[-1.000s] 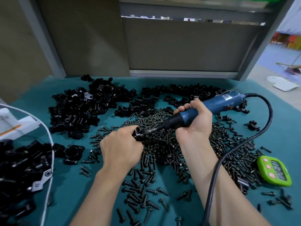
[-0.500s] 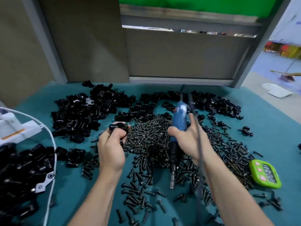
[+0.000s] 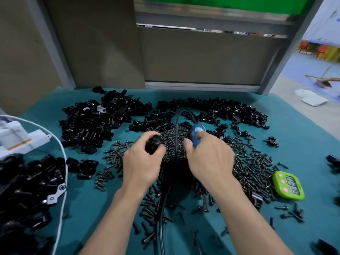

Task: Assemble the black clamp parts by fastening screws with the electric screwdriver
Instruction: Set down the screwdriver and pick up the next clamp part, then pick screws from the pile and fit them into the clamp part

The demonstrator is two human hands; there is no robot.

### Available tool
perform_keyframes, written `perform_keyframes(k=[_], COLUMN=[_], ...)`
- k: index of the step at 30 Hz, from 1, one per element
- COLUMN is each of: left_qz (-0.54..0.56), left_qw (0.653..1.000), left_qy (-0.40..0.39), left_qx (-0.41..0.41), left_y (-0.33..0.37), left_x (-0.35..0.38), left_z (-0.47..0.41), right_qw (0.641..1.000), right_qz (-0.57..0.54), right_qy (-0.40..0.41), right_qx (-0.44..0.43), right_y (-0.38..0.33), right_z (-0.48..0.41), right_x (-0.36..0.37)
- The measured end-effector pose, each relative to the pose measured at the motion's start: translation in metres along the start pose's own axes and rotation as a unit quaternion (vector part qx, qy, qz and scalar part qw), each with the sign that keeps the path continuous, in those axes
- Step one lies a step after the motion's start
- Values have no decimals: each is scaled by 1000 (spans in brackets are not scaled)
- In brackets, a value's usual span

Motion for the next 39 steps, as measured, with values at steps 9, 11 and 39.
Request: perform_keyframes(k=[9,11,39], left_qz=[-82,-27,-290], left_qw=[988,989,894], left_qy=[-121,-139,229], left_qx=[58,32,-253], left_y=[41,45,-52], left_x=[-21,-34,-233], left_z=[18,31,91], right_qw=[694,651,879], right_qz=[-590,-620,-179], right_qy=[-340,-363,-386], right_qx=[234,246,-216], right_y=[-35,-29,-272], right_z=[61,65,196], right_x=[-7,-10,38])
Point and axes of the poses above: each hand's wrist, its own z-axis away from the middle knuckle, its own x-axis out of the palm, y = z × x, the point moved 1 cm from there along -z, towards the middle knuckle, and after that the axes turned 13 degrees about x, right-handed, at the moved point
